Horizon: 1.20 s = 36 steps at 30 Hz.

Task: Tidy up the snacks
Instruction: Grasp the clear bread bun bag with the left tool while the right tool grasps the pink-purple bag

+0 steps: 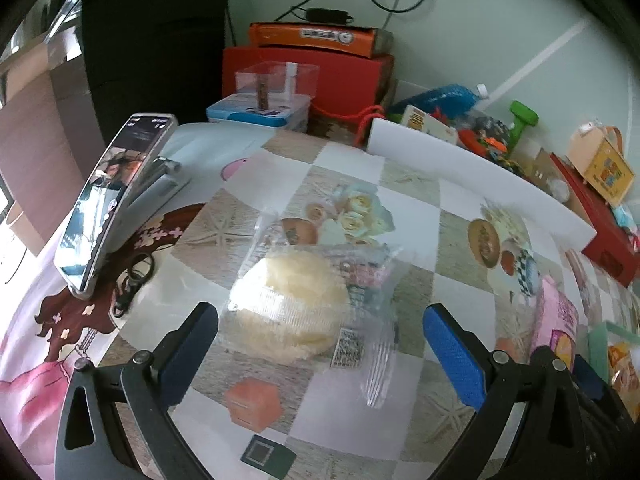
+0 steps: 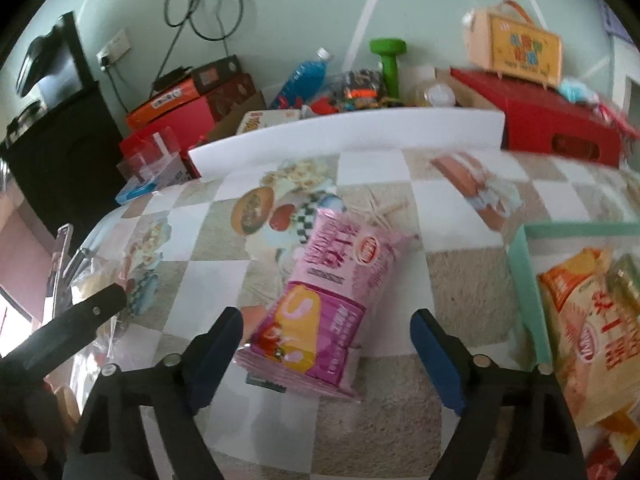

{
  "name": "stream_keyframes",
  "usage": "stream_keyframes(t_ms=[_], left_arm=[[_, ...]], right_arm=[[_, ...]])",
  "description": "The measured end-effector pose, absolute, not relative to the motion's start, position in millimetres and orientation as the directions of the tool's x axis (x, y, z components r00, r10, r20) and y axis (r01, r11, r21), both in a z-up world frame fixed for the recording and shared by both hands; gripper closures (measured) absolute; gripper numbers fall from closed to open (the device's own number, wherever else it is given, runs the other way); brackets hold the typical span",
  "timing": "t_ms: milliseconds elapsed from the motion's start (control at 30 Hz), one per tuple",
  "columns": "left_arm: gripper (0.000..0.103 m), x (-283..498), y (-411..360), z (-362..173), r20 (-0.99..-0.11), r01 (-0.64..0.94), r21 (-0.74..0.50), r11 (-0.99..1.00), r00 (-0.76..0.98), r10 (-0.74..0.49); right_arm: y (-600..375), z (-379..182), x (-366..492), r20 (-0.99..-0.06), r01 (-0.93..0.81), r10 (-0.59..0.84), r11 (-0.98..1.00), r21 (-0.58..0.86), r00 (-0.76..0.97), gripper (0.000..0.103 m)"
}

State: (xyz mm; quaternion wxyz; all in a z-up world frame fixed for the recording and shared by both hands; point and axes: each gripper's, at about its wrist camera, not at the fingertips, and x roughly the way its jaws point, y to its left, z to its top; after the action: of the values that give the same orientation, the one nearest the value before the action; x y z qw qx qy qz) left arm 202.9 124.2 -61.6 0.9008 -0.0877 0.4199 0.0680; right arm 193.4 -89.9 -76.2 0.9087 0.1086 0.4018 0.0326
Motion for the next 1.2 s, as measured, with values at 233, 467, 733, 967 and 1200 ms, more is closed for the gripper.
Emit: stream_keyframes(t_ms=[233, 467, 733, 967, 1200], left_arm=[[0.001, 201.3, 114.7, -56.7, -0.767, -0.15, -0.095, 0.984, 0.642, 0.024], [0.001, 202.1, 115.5, -57.2, -0.767, -0.154, -0.1, 0.983, 0.642, 0.023], [0.001, 198.5, 137.3, -59.9, -0.752, -0.254, -0.133, 0.958, 0.655, 0.069], [0.001, 201.4, 139.5, -65.3, -0.757, -0.28, -0.124, 0.952, 0.647, 0.092], [0.002, 205.7, 134.0, -71.4, -0.749, -0.281, -0.125, 0.952, 0.656, 0.095]], right_arm=[[-92.6, -77.2, 192.9, -0.722, 0.04, 0.147, 0.971, 0.235, 0.676, 0.02], [-90.9, -78.1, 192.9, -0.72, 0.027, 0.162, 0.969, 0.244, 0.675, 0.042], [-82.8, -78.1, 192.0, -0.718, -0.022, 0.19, 0.972, 0.236, 0.669, 0.047], [-53.7, -78.7, 189.2, -0.731, -0.165, 0.246, 0.969, 0.183, 0.637, 0.047], [-44.4, -80.2, 186.5, -0.734, -0.205, 0.26, 0.965, 0.167, 0.627, 0.047]])
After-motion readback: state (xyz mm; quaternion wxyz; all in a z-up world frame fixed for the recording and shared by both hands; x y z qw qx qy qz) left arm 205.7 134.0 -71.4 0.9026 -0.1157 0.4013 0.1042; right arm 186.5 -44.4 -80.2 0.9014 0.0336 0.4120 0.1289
